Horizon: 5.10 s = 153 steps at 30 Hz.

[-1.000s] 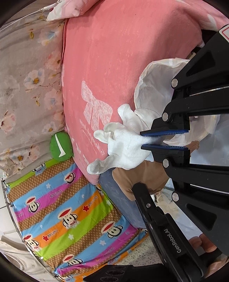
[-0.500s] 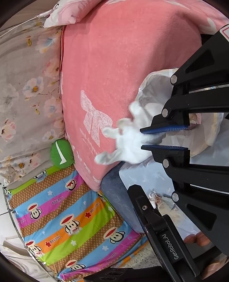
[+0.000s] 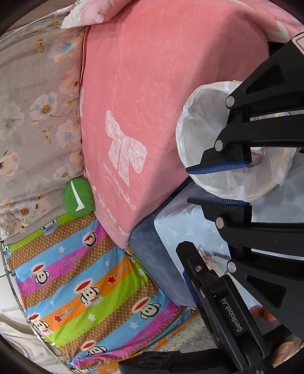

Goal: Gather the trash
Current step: 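Carry glove and stocking over the white bin and open both tools to drop them, then move both tools back over the beige tulle and white sock, then close the left tool on the beige tulle while the right tool grasps the white sock, then carry tulle and sock over the white bin and open both tools to release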

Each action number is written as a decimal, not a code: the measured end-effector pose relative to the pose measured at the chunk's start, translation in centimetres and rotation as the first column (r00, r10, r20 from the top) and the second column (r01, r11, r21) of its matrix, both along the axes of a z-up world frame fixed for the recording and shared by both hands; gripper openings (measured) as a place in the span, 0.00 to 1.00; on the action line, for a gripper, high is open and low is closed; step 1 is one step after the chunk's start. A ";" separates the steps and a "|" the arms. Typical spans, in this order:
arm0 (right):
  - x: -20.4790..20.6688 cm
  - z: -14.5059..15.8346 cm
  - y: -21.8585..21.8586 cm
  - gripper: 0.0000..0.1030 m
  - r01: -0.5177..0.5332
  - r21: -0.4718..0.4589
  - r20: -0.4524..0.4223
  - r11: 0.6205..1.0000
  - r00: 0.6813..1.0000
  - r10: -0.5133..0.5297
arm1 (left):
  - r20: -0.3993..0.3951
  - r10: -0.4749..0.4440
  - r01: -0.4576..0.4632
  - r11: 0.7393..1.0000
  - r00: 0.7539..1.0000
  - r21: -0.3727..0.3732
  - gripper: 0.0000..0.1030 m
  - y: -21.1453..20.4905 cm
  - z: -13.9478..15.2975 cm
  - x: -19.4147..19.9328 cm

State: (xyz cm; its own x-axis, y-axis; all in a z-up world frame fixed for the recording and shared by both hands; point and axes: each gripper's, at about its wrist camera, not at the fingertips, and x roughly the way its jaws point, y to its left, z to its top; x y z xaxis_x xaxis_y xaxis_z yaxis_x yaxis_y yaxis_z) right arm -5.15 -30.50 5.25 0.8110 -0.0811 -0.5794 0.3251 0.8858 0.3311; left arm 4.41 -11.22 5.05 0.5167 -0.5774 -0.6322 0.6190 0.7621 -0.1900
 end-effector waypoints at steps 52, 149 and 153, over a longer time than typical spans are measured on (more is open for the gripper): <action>9.2 -2.1 15.2 0.26 -0.282 -0.041 -0.104 0.958 0.955 0.277 | -0.147 0.383 -0.389 0.921 0.912 -0.014 0.82 17.4 -5.0 6.6; 4.3 2.4 11.0 0.07 -0.209 0.014 0.035 0.978 0.977 0.208 | 0.034 0.116 -0.114 0.992 0.993 -0.055 0.06 10.6 1.6 2.4; 3.1 2.6 8.1 0.07 -0.160 0.023 0.045 0.987 0.986 0.159 | 0.042 0.066 -0.063 0.997 0.997 -0.050 0.06 8.3 1.9 1.5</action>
